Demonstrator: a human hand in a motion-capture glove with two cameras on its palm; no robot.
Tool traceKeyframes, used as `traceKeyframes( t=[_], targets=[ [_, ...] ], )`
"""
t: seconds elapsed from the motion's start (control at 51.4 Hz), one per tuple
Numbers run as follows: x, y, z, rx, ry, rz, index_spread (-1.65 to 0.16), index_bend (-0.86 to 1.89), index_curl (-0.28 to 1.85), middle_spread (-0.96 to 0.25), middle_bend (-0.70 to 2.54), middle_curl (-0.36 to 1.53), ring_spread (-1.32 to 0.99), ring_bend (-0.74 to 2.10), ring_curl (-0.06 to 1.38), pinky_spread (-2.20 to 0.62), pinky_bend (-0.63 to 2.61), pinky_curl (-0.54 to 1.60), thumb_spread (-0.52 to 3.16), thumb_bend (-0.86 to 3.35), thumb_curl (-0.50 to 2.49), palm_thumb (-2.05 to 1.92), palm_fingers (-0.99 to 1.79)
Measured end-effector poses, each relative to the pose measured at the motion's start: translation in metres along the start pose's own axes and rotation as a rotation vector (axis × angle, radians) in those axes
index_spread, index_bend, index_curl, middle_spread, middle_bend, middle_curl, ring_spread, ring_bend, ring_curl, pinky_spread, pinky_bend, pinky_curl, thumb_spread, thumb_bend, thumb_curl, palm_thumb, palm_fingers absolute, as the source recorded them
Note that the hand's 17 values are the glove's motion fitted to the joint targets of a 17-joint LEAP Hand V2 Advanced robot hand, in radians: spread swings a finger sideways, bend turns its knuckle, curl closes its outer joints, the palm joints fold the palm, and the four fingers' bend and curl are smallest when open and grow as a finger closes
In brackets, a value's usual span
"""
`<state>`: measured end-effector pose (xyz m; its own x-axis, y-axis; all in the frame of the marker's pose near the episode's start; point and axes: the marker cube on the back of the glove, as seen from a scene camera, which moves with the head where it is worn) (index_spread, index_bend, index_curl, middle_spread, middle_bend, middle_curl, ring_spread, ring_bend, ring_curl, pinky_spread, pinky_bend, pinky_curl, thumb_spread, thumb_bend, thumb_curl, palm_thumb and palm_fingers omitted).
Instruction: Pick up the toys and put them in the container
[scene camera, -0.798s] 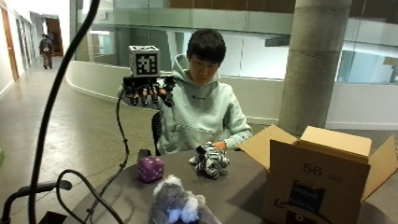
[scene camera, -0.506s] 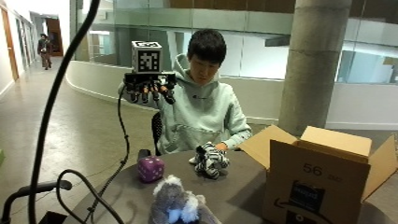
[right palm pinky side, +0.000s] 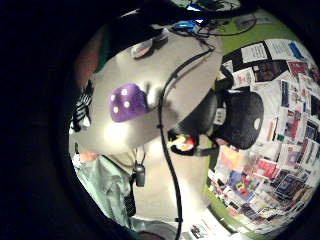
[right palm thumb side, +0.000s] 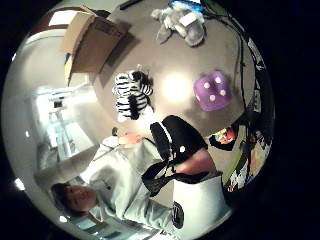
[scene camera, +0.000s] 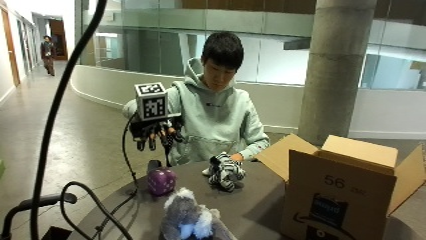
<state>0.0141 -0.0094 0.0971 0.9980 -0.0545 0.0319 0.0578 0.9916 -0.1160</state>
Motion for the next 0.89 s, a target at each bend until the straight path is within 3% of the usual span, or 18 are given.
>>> traceKeyframes(
  t=[0.253, 0.409, 0.584, 0.623, 0.759, 0.895],
  targets=[
    [0.019, -0.016, 0.088, -0.14, -0.066, 0.042, -0.27, 0.07, 0.14, -0.03, 0.12, 0.18, -0.01, 0.17, 0.19, 0.04, 0.91, 0.34, 1.32, 0.04, 0.24, 0.14, -0.29],
    [0.022, -0.026, 0.113, -0.099, -0.1, 0.027, -0.3, 0.08, 0.13, -0.03, 0.08, 0.16, 0.0, 0.27, 0.23, 0.04, 1.07, 0.38, 1.31, 0.05, 0.26, 0.22, -0.17],
    [0.019, -0.035, 0.12, -0.007, -0.087, 0.018, -0.32, 0.13, 0.14, -0.04, 0.12, 0.15, -0.06, 0.65, 0.32, -0.09, 1.19, 0.4, 1.37, 0.13, 0.31, 0.4, 0.1],
    [0.018, -0.038, 0.121, -0.001, -0.087, 0.019, -0.31, 0.15, 0.15, -0.04, 0.13, 0.14, -0.09, 0.76, 0.35, -0.15, 1.22, 0.4, 1.38, 0.16, 0.33, 0.46, 0.27],
    [0.013, -0.046, 0.123, -0.004, -0.097, 0.016, -0.29, 0.16, 0.18, -0.08, 0.25, 0.19, -0.2, 0.91, 0.4, -0.28, 1.19, 0.38, 1.42, 0.24, 0.4, 0.61, 0.56],
    [0.004, -0.057, 0.118, 0.006, -0.134, -0.013, -0.28, 0.3, 0.23, -0.16, 0.41, 0.26, -0.3, 0.97, 0.45, -0.36, 1.07, 0.37, 1.19, 0.25, 0.52, 0.75, 0.8]
  ],
)
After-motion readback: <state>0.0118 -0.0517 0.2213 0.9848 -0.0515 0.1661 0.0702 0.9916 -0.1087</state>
